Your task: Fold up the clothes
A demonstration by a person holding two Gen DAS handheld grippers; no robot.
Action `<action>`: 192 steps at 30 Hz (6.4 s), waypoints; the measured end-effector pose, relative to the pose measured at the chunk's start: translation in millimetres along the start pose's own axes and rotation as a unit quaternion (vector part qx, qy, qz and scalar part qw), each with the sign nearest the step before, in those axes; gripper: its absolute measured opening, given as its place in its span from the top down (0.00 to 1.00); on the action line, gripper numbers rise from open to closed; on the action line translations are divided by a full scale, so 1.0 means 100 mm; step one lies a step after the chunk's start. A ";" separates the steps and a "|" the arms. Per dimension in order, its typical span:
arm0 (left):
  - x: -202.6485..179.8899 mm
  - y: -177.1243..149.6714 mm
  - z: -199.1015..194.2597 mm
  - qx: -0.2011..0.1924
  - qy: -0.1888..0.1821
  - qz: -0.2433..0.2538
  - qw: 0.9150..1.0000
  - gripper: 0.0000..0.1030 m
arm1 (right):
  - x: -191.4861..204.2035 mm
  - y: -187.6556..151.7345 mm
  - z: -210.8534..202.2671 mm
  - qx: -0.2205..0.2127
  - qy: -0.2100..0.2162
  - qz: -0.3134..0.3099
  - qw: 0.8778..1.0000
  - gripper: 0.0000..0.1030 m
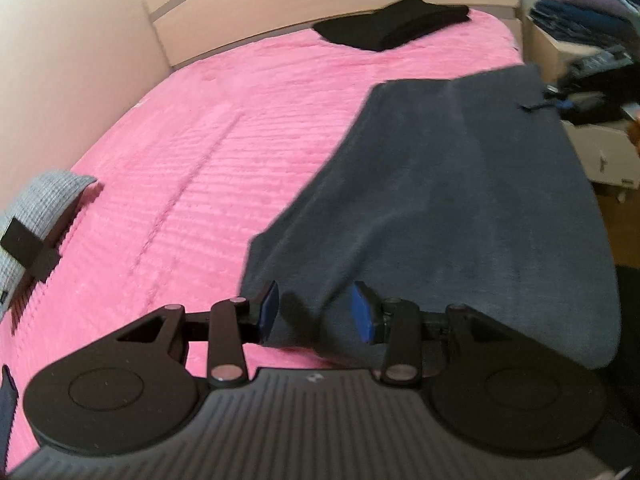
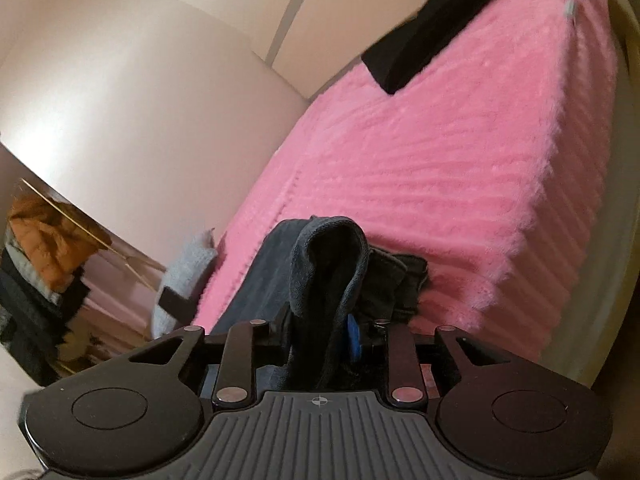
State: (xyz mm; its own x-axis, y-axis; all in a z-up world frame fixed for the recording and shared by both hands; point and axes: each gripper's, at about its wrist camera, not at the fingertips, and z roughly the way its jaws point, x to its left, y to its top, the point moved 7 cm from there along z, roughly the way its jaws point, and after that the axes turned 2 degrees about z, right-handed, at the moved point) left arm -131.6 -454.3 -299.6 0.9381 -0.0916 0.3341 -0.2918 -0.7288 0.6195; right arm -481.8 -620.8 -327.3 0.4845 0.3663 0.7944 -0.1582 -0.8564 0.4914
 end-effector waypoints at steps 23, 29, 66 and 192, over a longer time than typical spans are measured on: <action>0.71 -0.48 0.12 0.001 -0.062 -0.119 0.991 0.66 | 1.05 -1.09 -0.34 0.111 -0.006 -0.322 0.940 0.45; 0.30 -0.53 0.16 -0.006 0.014 0.120 0.993 0.66 | 1.39 -1.97 -0.07 0.190 -0.004 -0.514 0.837 0.43; 0.53 -0.31 0.05 -0.118 -0.023 0.243 0.963 0.77 | 1.25 -2.54 0.17 0.204 -0.083 -0.705 0.674 0.61; -1.19 -0.60 -0.49 0.004 0.143 0.320 0.937 0.74 | 0.93 -2.06 -0.02 0.089 -0.097 -0.807 0.576 0.19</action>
State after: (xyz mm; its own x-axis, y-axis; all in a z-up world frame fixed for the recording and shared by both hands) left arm -234.7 -366.7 -341.2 0.4832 -0.3260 0.8126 -0.7747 -0.5916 0.2233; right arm -405.7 -409.1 -353.6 -0.0327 0.7051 -0.7083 0.7148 0.5119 0.4765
